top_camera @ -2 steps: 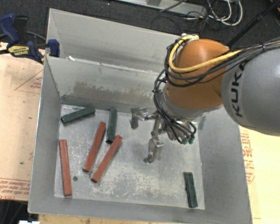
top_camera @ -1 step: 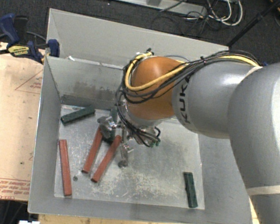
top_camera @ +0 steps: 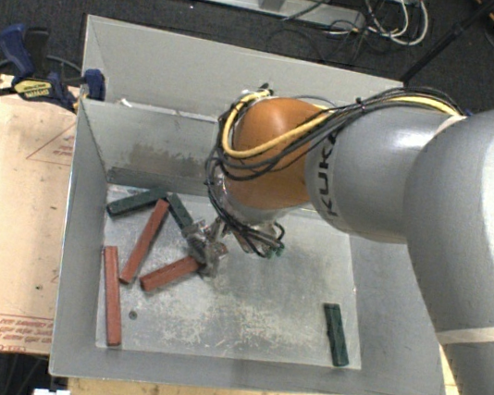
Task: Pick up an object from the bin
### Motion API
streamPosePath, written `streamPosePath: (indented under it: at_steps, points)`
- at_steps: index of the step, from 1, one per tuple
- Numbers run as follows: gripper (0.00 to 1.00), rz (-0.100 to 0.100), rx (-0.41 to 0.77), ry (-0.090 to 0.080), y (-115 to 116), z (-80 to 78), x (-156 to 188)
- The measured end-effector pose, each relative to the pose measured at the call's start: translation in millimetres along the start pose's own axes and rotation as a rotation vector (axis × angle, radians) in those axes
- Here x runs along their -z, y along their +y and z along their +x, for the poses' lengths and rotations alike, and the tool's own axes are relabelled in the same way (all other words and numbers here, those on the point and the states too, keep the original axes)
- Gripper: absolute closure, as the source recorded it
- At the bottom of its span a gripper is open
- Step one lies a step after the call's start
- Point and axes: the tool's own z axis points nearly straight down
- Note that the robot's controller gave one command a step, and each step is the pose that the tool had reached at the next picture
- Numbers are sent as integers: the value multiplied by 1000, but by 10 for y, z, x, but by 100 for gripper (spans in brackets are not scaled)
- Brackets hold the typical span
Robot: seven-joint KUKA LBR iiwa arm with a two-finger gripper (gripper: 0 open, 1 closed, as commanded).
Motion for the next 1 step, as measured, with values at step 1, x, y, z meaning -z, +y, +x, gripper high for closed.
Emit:
streamPosePath:
  at_steps: [1]
  points:
    - [100, 3, 202, -4, 11, 145, 1471]
